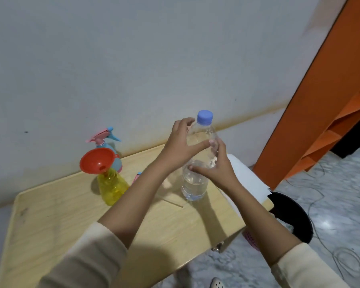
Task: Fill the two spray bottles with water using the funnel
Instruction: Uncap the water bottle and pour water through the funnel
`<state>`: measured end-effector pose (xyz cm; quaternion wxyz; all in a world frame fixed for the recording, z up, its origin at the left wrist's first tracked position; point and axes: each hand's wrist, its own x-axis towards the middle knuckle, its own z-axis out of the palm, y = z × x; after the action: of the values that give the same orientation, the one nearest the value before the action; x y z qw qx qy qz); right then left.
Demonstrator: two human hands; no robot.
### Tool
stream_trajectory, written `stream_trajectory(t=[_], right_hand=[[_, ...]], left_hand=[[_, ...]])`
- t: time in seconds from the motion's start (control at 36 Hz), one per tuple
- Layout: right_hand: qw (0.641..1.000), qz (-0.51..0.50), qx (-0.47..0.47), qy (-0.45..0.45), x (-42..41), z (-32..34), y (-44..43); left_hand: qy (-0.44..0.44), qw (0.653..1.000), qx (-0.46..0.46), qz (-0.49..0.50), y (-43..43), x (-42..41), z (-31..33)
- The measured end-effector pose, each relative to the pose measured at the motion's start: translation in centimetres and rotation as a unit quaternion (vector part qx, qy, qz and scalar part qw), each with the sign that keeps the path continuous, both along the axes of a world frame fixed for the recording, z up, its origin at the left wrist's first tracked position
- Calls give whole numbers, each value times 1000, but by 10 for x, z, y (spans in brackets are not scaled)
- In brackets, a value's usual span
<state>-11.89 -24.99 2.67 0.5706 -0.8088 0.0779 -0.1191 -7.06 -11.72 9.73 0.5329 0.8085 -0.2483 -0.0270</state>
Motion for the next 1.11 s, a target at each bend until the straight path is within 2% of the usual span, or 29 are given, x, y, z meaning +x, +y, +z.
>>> stream_trajectory(t=[0.08, 0.17, 0.31, 0.47, 0.56, 0.64, 0.75, 0.81, 1.11], right_hand=[[999, 22, 26, -40, 8, 20, 1], [998, 27, 13, -55, 14, 29, 2], [997, -16, -8, -73, 19, 24, 5], [995, -40, -5, -89, 22, 23, 14], [995, -34, -8, -91, 21, 22, 16], [996, -30, -20, -82, 18, 23, 12], [998, -11, -11, -59, 16, 26, 2], [999, -3, -12, -51, 16, 26, 0], [999, 21, -5, -48, 15, 29, -2]], left_hand=[[23, 997, -32, -72, 4, 10, 22], [45, 992, -24, -117, 3, 19, 32], [10, 996, -33, -79, -3, 22, 30], [-32, 993, -111, 37, -16, 8, 22], [-78, 986, -114, 90, -23, 5, 21], [-61, 991, -97, 62, -21, 8, 26], [30, 991, -87, -95, -6, 17, 30], [48, 987, -85, -127, -1, 19, 32], [-10, 994, -107, -17, -10, 16, 31]])
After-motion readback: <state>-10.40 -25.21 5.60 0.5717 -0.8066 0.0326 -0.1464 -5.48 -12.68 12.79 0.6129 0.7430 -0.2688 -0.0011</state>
